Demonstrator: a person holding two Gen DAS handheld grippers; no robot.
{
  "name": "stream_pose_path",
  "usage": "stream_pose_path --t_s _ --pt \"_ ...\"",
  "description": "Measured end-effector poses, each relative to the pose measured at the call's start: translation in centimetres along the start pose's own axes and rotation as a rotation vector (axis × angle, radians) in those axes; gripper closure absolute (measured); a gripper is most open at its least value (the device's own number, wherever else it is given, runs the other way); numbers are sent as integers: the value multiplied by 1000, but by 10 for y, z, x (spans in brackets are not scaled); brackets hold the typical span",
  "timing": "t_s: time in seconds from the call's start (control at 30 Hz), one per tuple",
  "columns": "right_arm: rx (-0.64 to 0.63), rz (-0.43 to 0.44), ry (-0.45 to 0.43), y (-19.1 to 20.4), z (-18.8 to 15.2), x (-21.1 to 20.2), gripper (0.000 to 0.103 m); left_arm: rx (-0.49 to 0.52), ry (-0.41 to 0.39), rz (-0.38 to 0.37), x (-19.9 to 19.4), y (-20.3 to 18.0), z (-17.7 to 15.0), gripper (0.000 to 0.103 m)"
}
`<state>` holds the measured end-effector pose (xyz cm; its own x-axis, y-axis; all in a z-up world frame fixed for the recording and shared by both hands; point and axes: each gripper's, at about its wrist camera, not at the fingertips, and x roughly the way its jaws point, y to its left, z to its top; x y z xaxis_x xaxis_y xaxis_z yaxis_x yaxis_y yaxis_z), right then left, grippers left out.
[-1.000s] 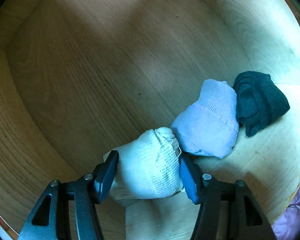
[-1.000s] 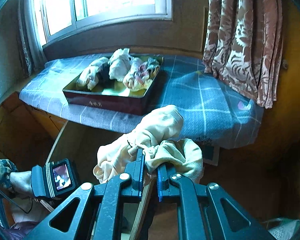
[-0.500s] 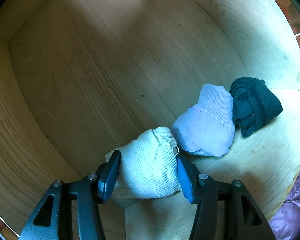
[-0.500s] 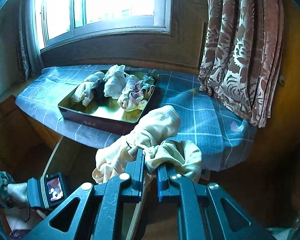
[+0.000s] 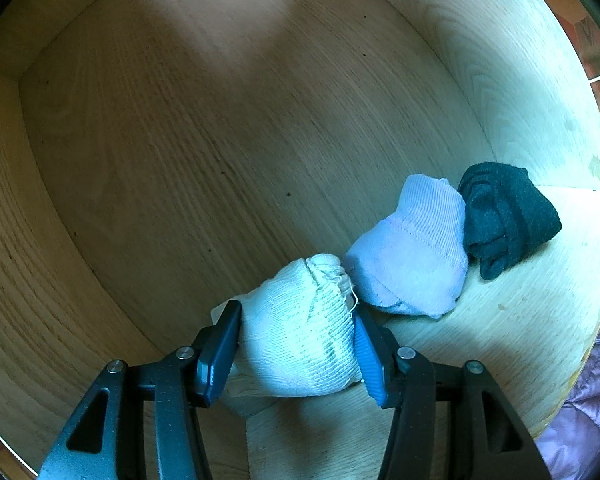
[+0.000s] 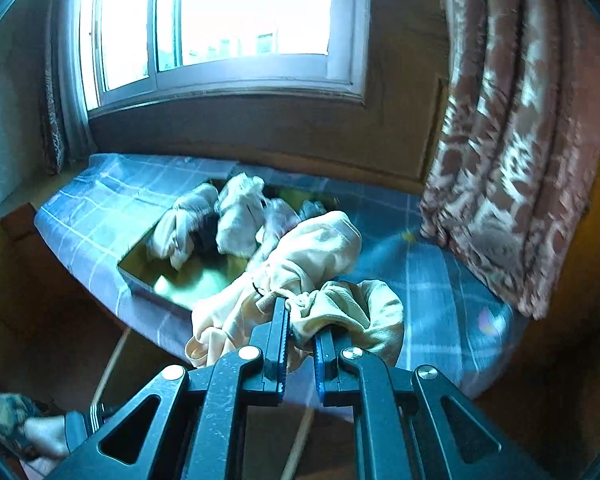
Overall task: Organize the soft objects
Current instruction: 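Carry the beige garment over the tin box while the left gripper grips the white sock, then lower the beige garment into the tin box and open the right gripper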
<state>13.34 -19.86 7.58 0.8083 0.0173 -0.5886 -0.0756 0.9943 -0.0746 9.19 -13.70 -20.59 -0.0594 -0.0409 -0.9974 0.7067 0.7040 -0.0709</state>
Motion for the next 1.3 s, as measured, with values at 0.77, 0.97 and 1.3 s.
stream_pose_path --t_s 0.77,0.97,1.3 --pt "-151 11 308 28 18 191 92 -40 -12 -45 12 20 -5 49" --pt "-139 18 314 27 9 195 91 -43 -12 -45 14 21 -6 49" --pt "-129 26 296 34 1 178 84 -53 -15 -46 17 28 -7 49"
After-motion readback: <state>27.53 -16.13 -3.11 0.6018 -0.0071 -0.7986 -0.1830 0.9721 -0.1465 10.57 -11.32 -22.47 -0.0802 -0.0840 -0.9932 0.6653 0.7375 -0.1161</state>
